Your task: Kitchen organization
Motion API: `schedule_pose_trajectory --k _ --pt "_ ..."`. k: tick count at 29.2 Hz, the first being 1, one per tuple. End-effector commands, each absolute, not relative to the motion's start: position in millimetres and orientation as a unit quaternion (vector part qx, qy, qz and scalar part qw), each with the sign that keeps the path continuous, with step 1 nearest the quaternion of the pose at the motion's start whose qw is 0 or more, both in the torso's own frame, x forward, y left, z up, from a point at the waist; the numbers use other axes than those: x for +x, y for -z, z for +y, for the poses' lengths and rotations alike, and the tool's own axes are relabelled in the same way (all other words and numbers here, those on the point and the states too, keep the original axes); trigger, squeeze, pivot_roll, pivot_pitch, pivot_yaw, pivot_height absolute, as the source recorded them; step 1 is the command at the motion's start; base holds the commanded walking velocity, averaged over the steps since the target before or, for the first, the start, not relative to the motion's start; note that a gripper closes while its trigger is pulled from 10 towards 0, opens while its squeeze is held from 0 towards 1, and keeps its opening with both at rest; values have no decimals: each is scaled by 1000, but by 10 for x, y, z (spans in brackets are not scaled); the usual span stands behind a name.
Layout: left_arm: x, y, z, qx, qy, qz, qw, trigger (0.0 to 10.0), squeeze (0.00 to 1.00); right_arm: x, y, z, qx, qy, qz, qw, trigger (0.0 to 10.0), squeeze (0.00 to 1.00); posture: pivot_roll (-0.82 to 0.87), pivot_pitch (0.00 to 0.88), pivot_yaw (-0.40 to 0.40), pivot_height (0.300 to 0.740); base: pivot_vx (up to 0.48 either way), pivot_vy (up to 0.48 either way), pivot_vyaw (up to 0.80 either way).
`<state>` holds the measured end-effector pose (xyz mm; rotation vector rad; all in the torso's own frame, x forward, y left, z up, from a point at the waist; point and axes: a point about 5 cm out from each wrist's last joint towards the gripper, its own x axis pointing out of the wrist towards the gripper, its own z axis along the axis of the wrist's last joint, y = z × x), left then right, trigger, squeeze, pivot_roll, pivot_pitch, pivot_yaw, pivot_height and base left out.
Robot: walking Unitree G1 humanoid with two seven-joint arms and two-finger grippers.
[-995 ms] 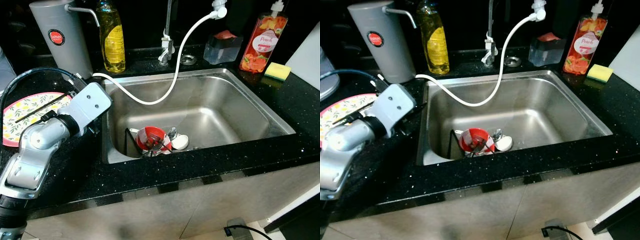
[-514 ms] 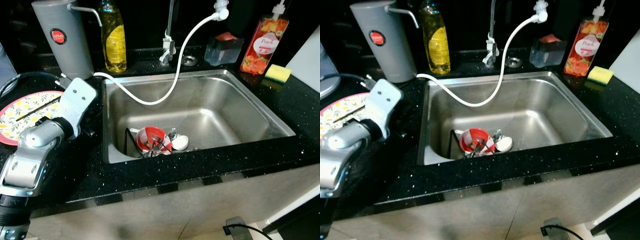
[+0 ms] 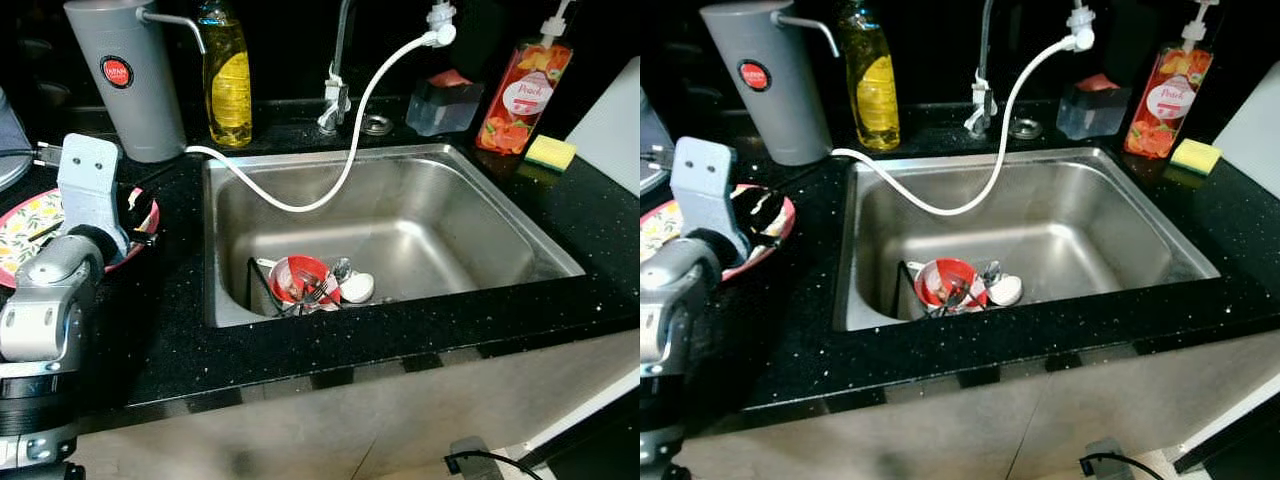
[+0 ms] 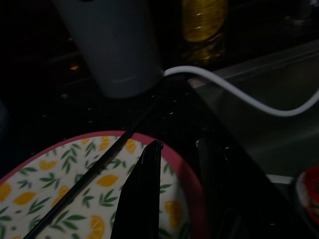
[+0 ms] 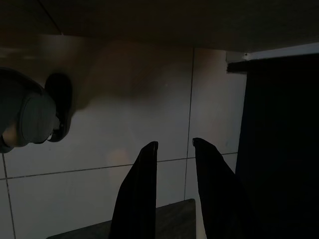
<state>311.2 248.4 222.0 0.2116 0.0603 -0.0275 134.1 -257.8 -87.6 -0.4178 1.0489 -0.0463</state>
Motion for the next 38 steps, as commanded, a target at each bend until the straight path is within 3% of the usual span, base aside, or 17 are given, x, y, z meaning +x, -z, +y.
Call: schedule_pose_trajectory --k 1,8,15,38 --pt "3129 -2195 2500 105 2 45 994 10000 0 1332 878 -2589 -202 19 502 841 10000 0 96 0 -39 740 0 0 0" --pt "3139 -2142 2350 8 -8 69 998 10000 0 1341 871 -2605 -205 18 502 840 10000 0 100 0 -44 740 0 0 0" --pt "3134 -2045 2384 60 -4 109 992 10000 0 1331 875 -2604 -201 25 502 841 10000 0 95 0 -8 740 0 0 0" --pt "3152 -2028 2334 106 -26 119 987 10000 0 1378 885 -2525 -211 3 503 838 10000 0 98 0 -43 740 0 0 0"
